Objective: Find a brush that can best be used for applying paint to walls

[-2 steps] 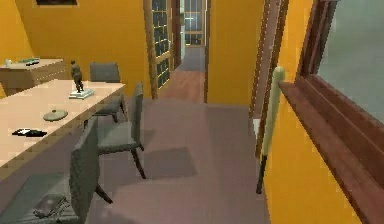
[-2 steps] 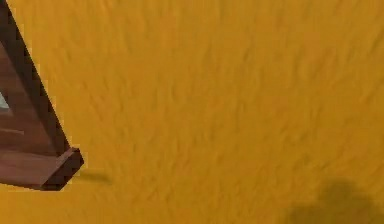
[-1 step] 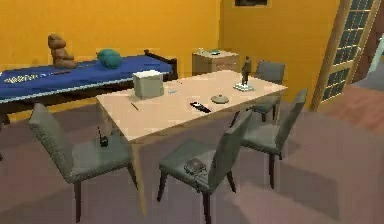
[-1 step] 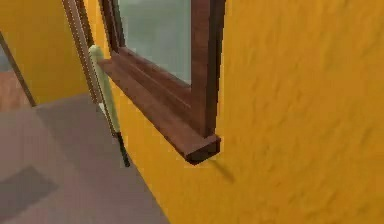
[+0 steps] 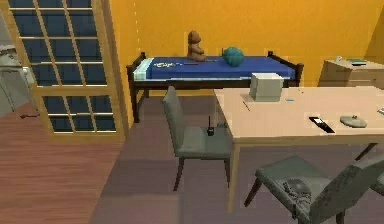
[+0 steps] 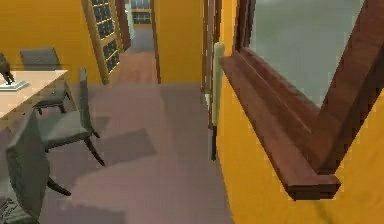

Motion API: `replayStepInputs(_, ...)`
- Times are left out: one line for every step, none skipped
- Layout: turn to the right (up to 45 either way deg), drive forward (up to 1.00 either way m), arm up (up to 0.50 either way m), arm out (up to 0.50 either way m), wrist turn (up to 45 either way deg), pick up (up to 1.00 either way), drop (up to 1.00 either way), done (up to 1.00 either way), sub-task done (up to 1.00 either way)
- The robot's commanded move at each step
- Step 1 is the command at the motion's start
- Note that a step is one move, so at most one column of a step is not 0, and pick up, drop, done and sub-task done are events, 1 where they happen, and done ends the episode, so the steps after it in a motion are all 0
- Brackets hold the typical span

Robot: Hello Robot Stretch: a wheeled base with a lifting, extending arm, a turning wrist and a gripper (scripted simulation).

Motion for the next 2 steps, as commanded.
replayStepInputs(0.0,0.4,0.0,0.0,0.0,0.0,0.0,0.0,0.0)
replayStepInputs(-39.0,0.0,0.0,0.0,0.0,0.0,0.0,0.0,0.0)
